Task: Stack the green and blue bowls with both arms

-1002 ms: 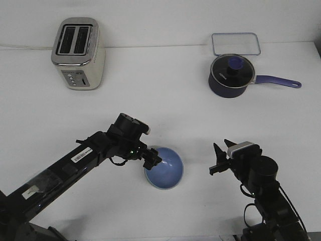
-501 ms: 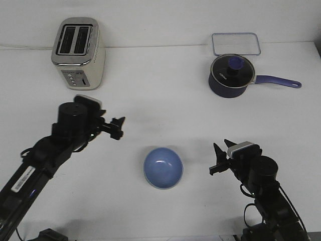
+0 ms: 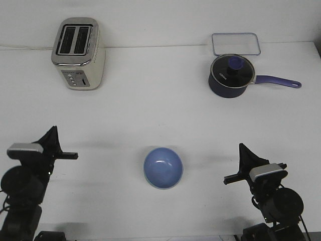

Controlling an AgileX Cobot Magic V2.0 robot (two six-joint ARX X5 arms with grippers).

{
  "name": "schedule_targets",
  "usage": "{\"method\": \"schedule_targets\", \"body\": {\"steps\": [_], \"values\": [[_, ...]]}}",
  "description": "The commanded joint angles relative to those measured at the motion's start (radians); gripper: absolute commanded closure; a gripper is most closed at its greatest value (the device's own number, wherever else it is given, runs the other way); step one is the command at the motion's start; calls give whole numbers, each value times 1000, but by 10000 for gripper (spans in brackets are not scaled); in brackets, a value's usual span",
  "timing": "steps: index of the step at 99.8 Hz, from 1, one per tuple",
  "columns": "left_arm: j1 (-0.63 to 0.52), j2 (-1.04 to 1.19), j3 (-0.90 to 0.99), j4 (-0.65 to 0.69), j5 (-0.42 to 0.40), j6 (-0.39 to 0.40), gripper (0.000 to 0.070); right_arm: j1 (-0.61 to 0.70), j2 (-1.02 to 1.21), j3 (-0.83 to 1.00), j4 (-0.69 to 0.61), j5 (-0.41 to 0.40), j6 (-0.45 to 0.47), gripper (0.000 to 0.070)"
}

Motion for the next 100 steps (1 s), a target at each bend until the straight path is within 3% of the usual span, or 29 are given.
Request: {"method": "schedule_targets", "body": {"steps": [1,14,100], "values": [[10,-68,-109,95,-2,21,689,2,-22,-20,14,19,8,700],[23,-149,-193,116,-3,21,688,2,-39,-30,34,36,15,700],[26,-226,-203,107,-2,20,686,2,-38,-30,40,41,23,700]]}}
